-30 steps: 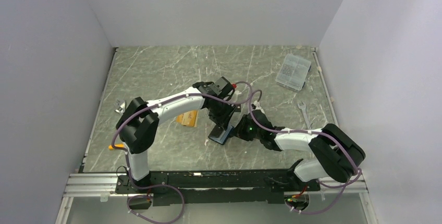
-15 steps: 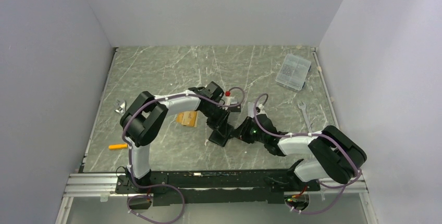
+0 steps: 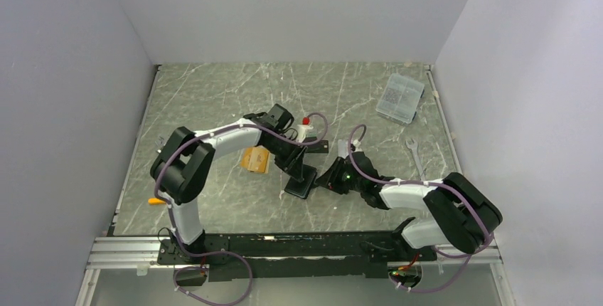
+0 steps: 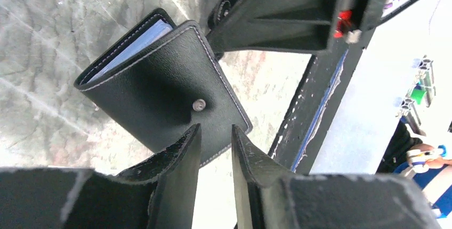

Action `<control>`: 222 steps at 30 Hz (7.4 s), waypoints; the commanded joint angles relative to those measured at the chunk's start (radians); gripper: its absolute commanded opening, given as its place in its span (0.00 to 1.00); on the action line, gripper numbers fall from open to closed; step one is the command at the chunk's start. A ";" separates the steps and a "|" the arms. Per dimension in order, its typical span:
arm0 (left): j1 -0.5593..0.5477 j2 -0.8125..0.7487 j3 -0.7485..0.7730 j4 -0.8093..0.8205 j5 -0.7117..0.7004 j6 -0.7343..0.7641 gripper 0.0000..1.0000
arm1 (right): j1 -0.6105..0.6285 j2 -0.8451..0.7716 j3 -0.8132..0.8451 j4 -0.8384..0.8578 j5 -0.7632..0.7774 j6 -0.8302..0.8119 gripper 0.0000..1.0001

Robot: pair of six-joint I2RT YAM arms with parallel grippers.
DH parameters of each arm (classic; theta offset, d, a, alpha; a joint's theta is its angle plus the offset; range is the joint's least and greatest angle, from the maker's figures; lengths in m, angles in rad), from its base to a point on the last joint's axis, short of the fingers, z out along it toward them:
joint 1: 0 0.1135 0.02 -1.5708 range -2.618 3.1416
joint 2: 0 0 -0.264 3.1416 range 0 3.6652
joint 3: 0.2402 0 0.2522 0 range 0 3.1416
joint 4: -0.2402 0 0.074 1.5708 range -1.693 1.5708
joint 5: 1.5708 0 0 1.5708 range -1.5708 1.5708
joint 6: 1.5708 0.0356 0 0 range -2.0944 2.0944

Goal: Put the credit cards into the card holder
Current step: Close the card holder at the center of the board.

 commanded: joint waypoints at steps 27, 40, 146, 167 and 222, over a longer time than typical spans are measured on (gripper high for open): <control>-0.124 -0.079 -0.136 0.053 -0.174 0.170 0.24 | -0.011 -0.075 0.156 -0.342 0.050 -0.122 0.49; 0.014 -0.434 -0.012 -0.167 -0.350 0.285 0.38 | -0.012 -0.162 0.237 -0.491 0.091 -0.176 0.68; -0.352 -0.177 -0.235 0.238 -0.408 0.698 0.56 | -0.034 0.046 0.454 -0.732 0.007 -0.299 0.11; -0.375 -0.206 -0.327 0.266 -0.494 0.665 0.28 | -0.043 0.013 0.445 -0.756 0.048 -0.270 0.10; -0.376 -0.187 -0.311 0.240 -0.520 0.653 0.18 | -0.022 0.046 0.465 -0.678 -0.046 -0.195 0.00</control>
